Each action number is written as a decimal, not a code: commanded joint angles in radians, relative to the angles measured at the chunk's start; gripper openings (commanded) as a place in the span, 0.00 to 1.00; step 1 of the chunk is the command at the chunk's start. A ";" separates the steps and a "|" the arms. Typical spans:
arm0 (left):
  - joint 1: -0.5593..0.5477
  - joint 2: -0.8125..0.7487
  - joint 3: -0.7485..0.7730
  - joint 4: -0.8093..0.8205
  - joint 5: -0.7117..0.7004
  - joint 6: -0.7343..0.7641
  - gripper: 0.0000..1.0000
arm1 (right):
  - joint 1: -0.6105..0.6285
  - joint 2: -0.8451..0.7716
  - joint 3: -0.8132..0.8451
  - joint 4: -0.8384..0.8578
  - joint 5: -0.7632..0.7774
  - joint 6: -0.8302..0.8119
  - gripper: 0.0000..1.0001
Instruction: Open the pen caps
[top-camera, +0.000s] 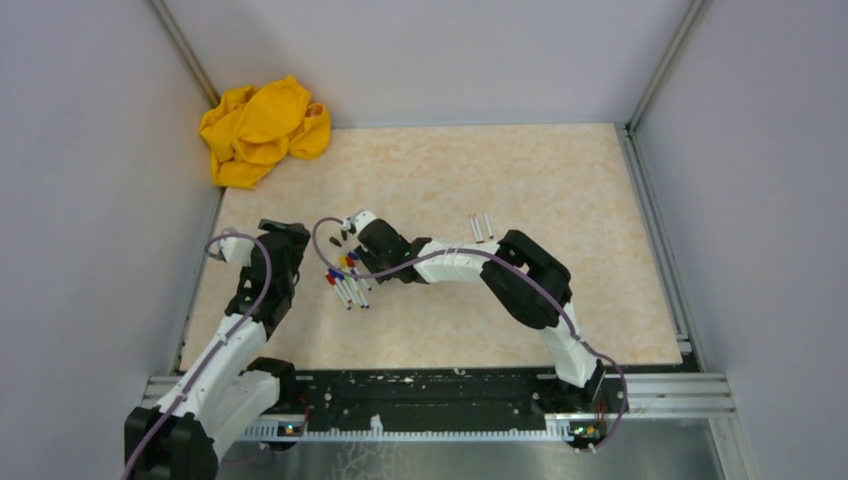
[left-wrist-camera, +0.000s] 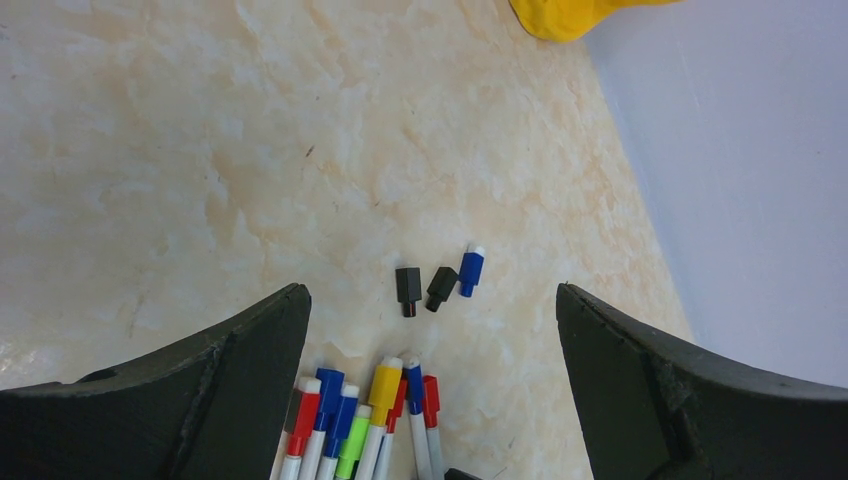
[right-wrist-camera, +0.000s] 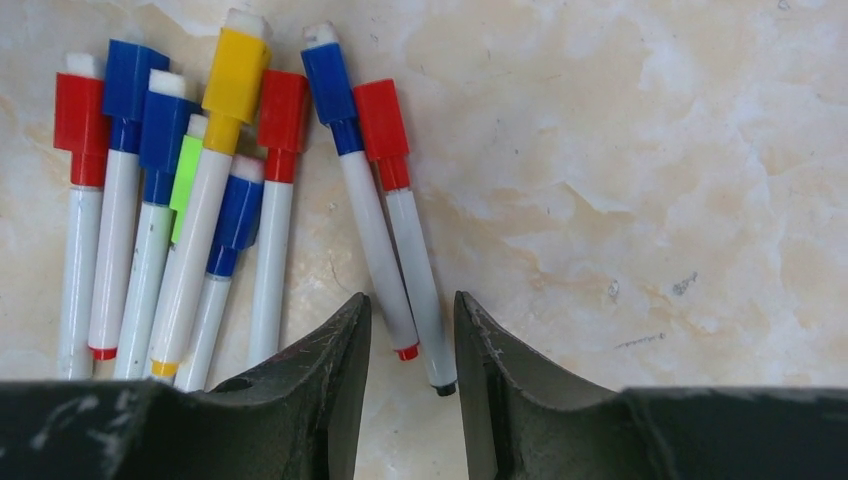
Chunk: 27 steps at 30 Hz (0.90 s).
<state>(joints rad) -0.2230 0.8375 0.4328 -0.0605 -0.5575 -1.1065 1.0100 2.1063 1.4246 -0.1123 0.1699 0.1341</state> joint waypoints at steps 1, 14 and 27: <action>-0.004 -0.014 -0.013 0.009 -0.015 -0.001 0.98 | 0.011 -0.086 -0.041 0.035 0.047 -0.020 0.36; -0.004 -0.024 -0.014 0.005 -0.021 -0.004 0.98 | 0.024 -0.148 -0.062 0.073 0.099 -0.053 0.36; -0.004 -0.040 -0.012 0.005 -0.033 -0.001 0.98 | 0.012 -0.044 0.025 0.038 0.072 -0.080 0.36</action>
<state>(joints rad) -0.2230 0.8154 0.4271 -0.0608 -0.5678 -1.1069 1.0252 2.0468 1.3972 -0.0933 0.2432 0.0662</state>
